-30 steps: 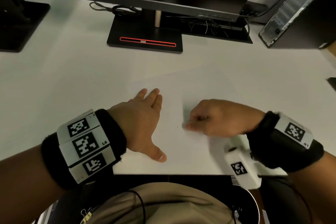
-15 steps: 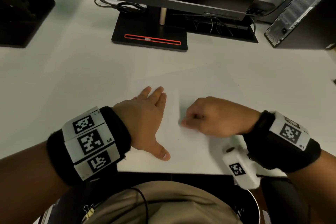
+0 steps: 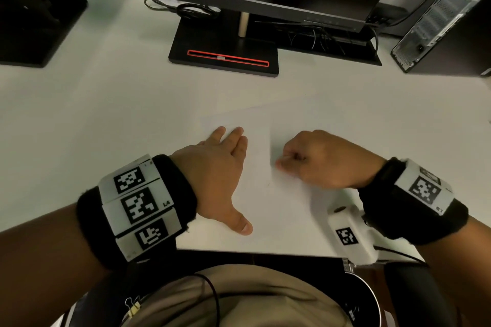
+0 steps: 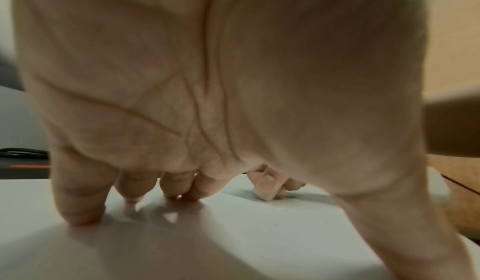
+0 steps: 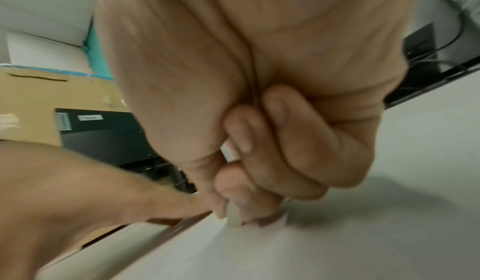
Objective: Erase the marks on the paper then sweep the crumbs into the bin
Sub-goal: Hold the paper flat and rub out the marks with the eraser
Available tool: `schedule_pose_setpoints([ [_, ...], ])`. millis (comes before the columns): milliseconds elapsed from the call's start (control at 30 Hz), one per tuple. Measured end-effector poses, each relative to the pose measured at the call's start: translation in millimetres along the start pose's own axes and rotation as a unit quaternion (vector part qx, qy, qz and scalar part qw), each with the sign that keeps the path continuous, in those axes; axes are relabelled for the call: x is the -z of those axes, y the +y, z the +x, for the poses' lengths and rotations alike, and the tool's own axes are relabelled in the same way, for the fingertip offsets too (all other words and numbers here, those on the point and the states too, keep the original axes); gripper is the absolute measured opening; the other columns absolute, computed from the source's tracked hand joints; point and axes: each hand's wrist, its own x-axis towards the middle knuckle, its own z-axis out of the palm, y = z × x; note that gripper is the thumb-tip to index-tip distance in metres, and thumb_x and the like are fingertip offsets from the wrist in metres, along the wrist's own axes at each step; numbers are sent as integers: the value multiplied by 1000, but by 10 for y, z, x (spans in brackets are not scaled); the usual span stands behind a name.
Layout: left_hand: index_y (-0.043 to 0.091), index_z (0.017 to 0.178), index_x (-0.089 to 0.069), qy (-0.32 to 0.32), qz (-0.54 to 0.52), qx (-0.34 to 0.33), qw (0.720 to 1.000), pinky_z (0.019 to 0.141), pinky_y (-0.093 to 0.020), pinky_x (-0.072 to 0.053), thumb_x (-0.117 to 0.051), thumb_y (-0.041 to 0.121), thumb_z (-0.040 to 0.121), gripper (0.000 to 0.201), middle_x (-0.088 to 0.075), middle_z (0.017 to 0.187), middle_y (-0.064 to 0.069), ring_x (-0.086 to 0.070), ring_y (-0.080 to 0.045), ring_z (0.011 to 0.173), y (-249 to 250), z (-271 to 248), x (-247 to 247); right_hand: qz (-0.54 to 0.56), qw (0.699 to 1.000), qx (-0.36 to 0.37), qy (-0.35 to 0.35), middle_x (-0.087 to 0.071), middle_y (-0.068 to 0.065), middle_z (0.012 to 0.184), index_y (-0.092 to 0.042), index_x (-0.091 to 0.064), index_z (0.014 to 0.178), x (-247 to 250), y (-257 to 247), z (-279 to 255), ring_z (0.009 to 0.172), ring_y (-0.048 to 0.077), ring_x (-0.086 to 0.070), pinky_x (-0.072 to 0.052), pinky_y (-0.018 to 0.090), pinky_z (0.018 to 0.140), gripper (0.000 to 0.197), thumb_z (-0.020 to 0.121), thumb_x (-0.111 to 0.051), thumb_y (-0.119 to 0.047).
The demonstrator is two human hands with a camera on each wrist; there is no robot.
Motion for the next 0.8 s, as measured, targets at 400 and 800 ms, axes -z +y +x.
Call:
schedule_pose_setpoints([
  [400, 9, 152, 26, -2, 8, 2, 1000, 118, -40, -22, -63, 85, 66, 146, 34, 160, -2, 26, -24, 149, 3, 5, 4, -18, 998, 49, -37, -51, -2, 59, -9, -55, 69, -78, -109, -4, 54, 10, -44, -39, 24, 56, 47, 100, -52, -45],
  [800, 9, 152, 26, -3, 7, 1, 1000, 119, -40, -21, -65, 84, 65, 147, 34, 160, -2, 25, -24, 149, -2, 7, 1, -7, 1000, 14, -6, -52, -1, 60, -9, -54, 67, 16, -50, 94, 55, 13, -45, -38, 29, 59, 47, 101, -53, -42],
])
